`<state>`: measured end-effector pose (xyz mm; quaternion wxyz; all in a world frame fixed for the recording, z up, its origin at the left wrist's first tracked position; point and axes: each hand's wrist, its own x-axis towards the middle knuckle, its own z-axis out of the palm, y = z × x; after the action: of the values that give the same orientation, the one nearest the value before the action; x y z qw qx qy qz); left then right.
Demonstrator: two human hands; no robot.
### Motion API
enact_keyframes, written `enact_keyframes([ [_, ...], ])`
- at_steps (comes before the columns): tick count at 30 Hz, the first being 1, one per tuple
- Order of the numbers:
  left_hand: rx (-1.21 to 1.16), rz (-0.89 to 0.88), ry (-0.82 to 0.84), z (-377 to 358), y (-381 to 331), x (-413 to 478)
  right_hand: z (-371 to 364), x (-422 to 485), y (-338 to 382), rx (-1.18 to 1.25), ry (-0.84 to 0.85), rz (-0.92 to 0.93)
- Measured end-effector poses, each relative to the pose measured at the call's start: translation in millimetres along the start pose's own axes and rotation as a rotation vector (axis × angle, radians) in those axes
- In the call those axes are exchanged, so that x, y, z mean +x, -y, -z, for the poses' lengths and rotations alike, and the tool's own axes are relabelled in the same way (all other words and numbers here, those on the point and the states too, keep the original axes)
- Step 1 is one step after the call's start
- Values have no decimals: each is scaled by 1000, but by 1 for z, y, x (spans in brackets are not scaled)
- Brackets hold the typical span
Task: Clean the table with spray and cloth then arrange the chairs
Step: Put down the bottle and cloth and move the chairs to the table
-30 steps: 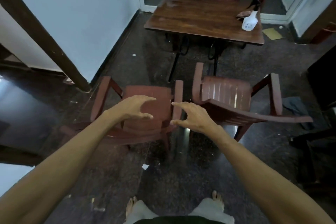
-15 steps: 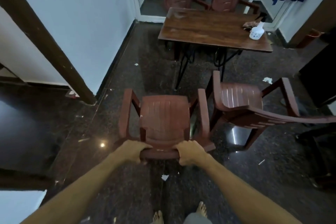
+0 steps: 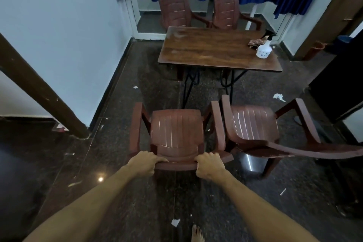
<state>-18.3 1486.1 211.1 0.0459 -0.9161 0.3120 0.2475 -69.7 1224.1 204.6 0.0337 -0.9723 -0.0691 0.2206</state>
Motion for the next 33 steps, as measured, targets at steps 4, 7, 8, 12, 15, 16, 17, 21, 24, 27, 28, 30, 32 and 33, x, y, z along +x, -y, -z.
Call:
enact_keyframes([
  [4, -8, -6, 4, 17, 10, 28, 14, 25, -15, -1, -14, 25],
  [7, -8, -4, 16, 23, 21, 43, 24, 39, -19, -3, -24, 42],
  [8, -13, -2, 26, 24, 25, 47, 25, 42, -19, -5, -24, 44],
  [12, -41, -9, 14, 32, 33, 58, 31, 57, -22, -10, -36, 36],
  [15, -48, -35, -2, 37, 39, 63, 34, 64, -20, 9, -15, 5],
  [16, -45, -39, -2, 37, 40, 62, 34, 65, -19, 11, -9, -6],
  [17, -41, -42, 0, 37, 41, 62, 34, 65, -18, 8, -7, -15],
  [21, -21, -63, 3, 35, 43, 62, 32, 65, -13, -3, 16, -43],
  [24, -35, -68, 10, 35, 42, 62, 32, 65, -12, -17, 14, -53],
  [27, -52, -59, 22, 33, 43, 62, 31, 66, -11, -18, 23, -48],
  [28, -56, -57, 25, 33, 43, 62, 31, 65, -11, -18, 33, -46],
  [30, -61, -50, 24, 32, 42, 62, 31, 65, -11, -14, 40, -43],
  [32, -77, -43, 29, 30, 43, 63, 33, 64, -10, -4, 54, -36],
  [33, -85, -45, 23, 29, 43, 64, 32, 64, -11, 1, 61, -32],
])
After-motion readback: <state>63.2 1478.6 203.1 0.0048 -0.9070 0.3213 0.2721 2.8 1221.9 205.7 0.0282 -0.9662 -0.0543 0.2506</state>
